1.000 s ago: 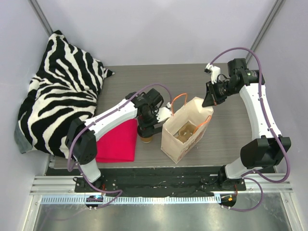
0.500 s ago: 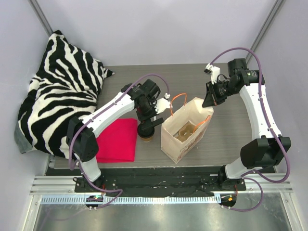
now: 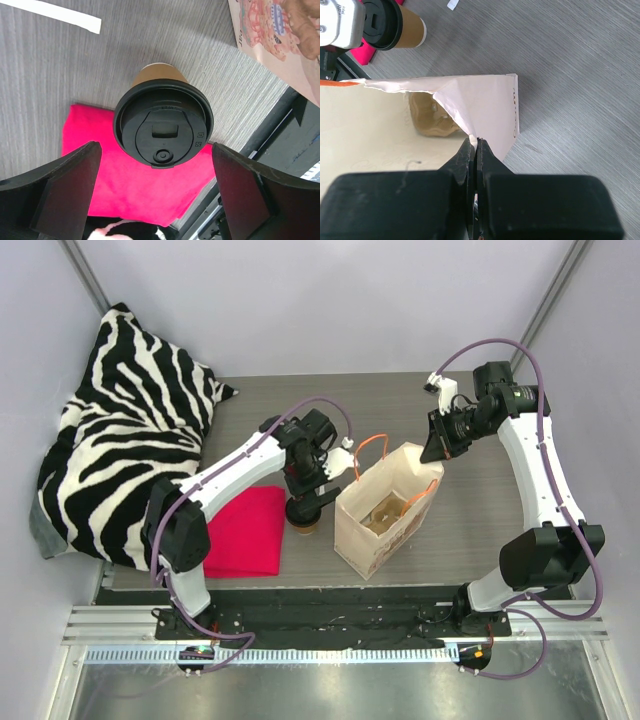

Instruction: Pack the takeout coffee

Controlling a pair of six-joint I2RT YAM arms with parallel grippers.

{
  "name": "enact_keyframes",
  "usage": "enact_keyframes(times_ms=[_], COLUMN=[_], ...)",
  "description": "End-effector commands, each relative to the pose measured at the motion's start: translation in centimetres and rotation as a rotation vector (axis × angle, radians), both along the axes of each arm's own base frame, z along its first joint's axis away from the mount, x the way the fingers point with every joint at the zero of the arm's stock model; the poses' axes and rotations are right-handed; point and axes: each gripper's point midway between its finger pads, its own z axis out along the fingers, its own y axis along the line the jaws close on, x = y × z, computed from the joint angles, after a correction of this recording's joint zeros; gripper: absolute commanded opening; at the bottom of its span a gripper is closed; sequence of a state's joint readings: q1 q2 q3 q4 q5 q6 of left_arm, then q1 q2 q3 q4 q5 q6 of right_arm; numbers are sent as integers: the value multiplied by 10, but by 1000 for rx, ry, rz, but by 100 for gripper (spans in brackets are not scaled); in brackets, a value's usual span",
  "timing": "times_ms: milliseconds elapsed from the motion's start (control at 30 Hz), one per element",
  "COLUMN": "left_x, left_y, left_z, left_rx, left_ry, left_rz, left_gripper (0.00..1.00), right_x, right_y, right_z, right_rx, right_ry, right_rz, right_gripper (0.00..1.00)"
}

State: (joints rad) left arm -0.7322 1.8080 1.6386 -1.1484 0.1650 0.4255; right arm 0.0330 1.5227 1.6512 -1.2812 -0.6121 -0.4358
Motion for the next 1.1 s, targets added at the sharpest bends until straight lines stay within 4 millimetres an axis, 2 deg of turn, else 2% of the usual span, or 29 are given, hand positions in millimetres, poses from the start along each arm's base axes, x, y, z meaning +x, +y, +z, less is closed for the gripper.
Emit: enact_keyframes(times_ms=[0,367,667,1067], left_x=[-8,-10,-1,-5], left_y=[3,5,0,-4], left_z=[-3,-11,-6,-9], left_rx=[15,30,16,6], left_ry=[19,-11,-44,-44], left_rz=[26,19,31,39], left_gripper=[95,91,89,86], right_x=[-3,0,0,0], right_y=[3,5,5,4], right_z=[8,7,8,7], right_rx=[8,21,19,15], right_ry=[-30,-17,-17,-16], right_rz=[18,15,12,9], right_gripper=[1,1,1,1])
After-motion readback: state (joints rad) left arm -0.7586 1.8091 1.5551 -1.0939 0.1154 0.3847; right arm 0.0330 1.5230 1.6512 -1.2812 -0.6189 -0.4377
